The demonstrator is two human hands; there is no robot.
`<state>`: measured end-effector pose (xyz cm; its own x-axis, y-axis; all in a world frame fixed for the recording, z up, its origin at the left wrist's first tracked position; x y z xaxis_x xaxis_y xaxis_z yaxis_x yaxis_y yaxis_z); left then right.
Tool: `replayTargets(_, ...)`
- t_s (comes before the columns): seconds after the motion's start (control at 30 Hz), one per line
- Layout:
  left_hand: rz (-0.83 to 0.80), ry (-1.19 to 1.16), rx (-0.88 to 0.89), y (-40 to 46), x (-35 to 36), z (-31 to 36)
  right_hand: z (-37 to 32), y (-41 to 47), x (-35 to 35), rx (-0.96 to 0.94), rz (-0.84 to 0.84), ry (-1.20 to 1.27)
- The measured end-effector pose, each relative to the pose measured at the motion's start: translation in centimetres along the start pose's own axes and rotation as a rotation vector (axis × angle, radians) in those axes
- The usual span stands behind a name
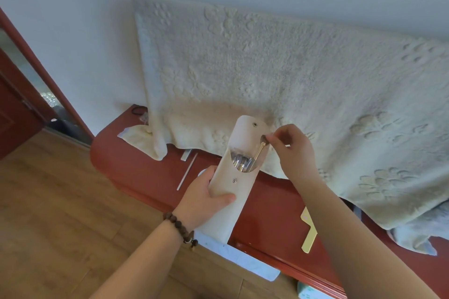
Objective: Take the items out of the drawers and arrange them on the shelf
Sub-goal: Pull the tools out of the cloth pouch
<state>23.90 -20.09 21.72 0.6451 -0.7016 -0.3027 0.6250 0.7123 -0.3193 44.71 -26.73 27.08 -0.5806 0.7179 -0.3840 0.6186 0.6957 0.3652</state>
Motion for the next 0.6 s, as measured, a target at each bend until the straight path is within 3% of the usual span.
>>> replayTargets(0.23, 0.067, -0.021, -0.024, 0.1, -0.9, -0.9, 0.6, -2.9, 4.0, 0.079, -0.19, 0.077)
replayTargets(0.5, 0.08, 0.011, -0.11, 0.1, -1.4, -4.6, 3.4, 0.3, 3.0, 0.311, 0.066, 0.371)
replayTargets(0.6, 0.158, -0.023, -0.2, -0.1, -2.3, -6.7, 6.9, -0.1, 3.5, 0.406, 0.033, 0.276)
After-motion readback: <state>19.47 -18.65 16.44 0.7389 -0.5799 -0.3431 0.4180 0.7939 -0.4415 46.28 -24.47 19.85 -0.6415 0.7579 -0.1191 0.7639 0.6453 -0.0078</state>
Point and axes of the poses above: each hand's wrist, its own y-axis towards the middle knuckle, its own x-axis out of the palm, z = x × y, the point moved 3 cm from there along y, towards the middle knuckle, and after that the axes turned 9 degrees about -x, right-handed, at the moved point
